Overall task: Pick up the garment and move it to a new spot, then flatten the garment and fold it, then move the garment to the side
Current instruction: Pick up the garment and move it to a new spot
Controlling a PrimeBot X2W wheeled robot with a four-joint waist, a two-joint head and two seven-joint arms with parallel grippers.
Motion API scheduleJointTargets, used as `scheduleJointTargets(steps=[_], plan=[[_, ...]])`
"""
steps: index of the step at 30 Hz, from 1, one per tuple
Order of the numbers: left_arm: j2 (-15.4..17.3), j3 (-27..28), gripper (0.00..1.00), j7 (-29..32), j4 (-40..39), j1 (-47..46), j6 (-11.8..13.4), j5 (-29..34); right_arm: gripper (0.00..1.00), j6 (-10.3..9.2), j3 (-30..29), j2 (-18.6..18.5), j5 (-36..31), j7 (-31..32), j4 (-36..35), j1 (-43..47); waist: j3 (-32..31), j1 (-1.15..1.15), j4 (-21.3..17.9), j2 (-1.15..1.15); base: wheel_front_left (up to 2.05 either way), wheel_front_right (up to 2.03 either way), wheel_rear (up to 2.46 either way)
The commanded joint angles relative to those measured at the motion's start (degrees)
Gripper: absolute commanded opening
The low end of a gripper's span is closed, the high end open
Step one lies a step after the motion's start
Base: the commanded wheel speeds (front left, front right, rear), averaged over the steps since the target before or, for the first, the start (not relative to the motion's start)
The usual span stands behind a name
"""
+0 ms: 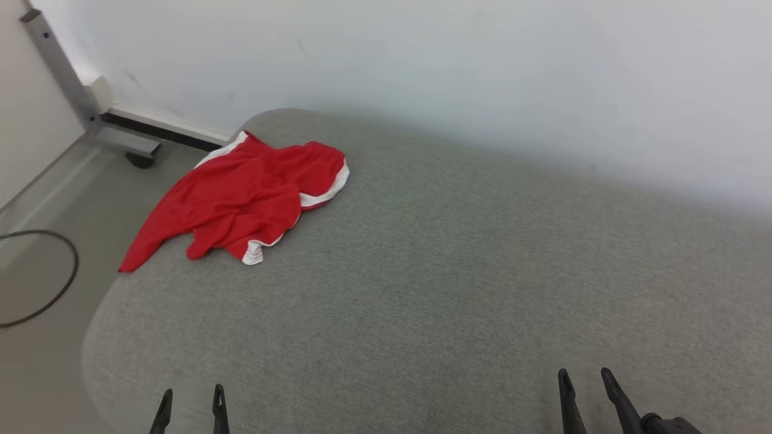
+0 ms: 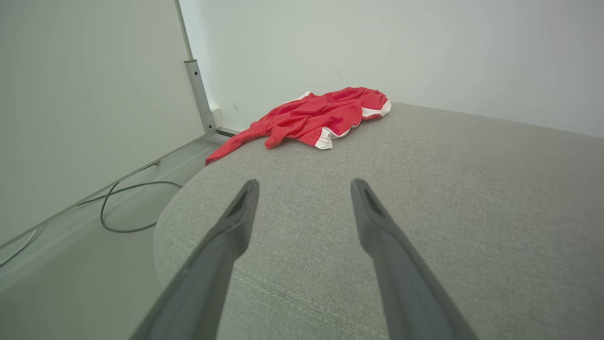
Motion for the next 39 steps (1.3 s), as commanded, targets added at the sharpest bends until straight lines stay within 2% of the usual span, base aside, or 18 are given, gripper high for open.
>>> scheduleJointTargets(steps=[1, 18, 24, 31, 39], plan=[[-0.07, 0.23, 1.0, -0.18, -0.11, 0.61, 0.1, -0.08, 1.0, -0.15, 0.13, 0.16, -0.14, -0.26, 0.01, 0.51, -0.13, 0.0, 2.11, 0.0, 0.0, 0.0, 0.0], [-0.06, 0.81, 1.0, -0.18, -0.24, 0.29, 0.55, -1.03, 1.0, -0.15, 0.73, 0.16, -0.73, -0.26, -0.03, 0.36, 0.34, 0.0, 1.79, 0.0, 0.0, 0.0, 0.0], [-0.08, 2.38, 1.0, -0.18, -0.08, -2.87, -0.38, -0.86, 1.0, -0.15, 0.85, 0.16, -1.29, -0.26, -0.13, -0.84, 1.17, 0.0, 0.33, 0.0, 0.0, 0.0, 0.0], [0.84, 6.73, 1.0, -0.18, 0.89, -10.43, -2.57, -0.98, 1.0, -0.15, 0.4, 0.15, -2.62, -0.26, -1.62, -2.85, 3.84, 0.0, -4.39, 0.0, 0.0, 0.0, 0.0], [2.72, 13.02, 1.0, -0.17, 3.26, -24.24, -4.45, -3.52, 1.0, -0.15, -0.31, -0.19, -5.48, -0.26, -5.78, -6.86, 11.39, 0.0, -11.02, 0.0, 0.0, 0.0, 0.0]])
